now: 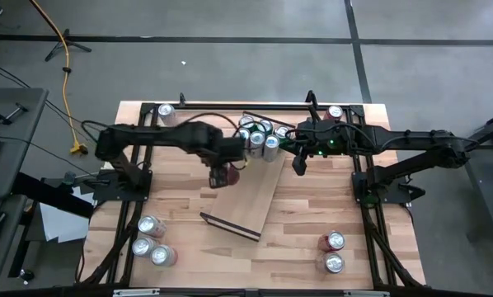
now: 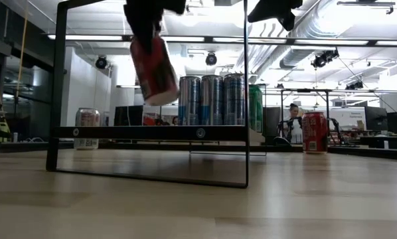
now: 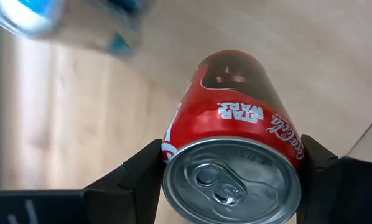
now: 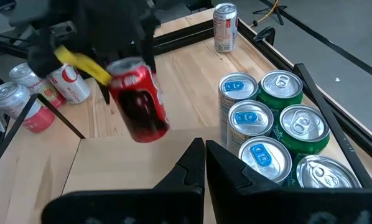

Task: Place canned beverage on shelf
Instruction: Put the top left red soda can on the shelf

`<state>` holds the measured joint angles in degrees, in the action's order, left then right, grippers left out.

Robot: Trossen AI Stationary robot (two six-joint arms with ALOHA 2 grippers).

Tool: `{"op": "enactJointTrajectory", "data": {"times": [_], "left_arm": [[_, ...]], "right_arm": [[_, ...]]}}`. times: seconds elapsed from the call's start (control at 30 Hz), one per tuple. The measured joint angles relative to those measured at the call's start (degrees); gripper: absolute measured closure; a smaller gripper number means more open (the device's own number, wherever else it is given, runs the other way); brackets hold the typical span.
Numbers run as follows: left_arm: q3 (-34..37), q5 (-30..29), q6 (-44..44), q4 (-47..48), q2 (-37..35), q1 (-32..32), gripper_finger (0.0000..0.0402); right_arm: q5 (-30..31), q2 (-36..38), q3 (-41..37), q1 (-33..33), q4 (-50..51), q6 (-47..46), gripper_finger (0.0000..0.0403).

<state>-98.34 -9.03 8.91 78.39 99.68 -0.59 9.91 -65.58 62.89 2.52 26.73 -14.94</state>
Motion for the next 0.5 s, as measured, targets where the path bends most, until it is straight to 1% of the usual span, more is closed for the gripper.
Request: {"op": "enactJointTrajectory", "data": {"times": [0.1,0.23,0.4,0.5], "left_arm": [[-1.6,1.6,4.5,2.5,3.8,-1.4,0.0211],[-4.6,1.1,8.9,2.0,6.9,-3.7,0.021],[-5.3,0.9,14.5,-0.6,7.9,-6.9,0.021],[-5.3,0.8,15.0,1.0,7.8,-8.3,0.0209]], "right_arm": [[0.0,0.0,0.0,0.0,0.1,0.0,0.0403],[0.6,0.0,0.0,0.0,0.5,0.0,0.0403],[2.9,0.0,0.0,0.0,0.5,0.0,0.0403],[3.2,0.0,0.0,0.0,0.5,0.0,0.0403]]}}
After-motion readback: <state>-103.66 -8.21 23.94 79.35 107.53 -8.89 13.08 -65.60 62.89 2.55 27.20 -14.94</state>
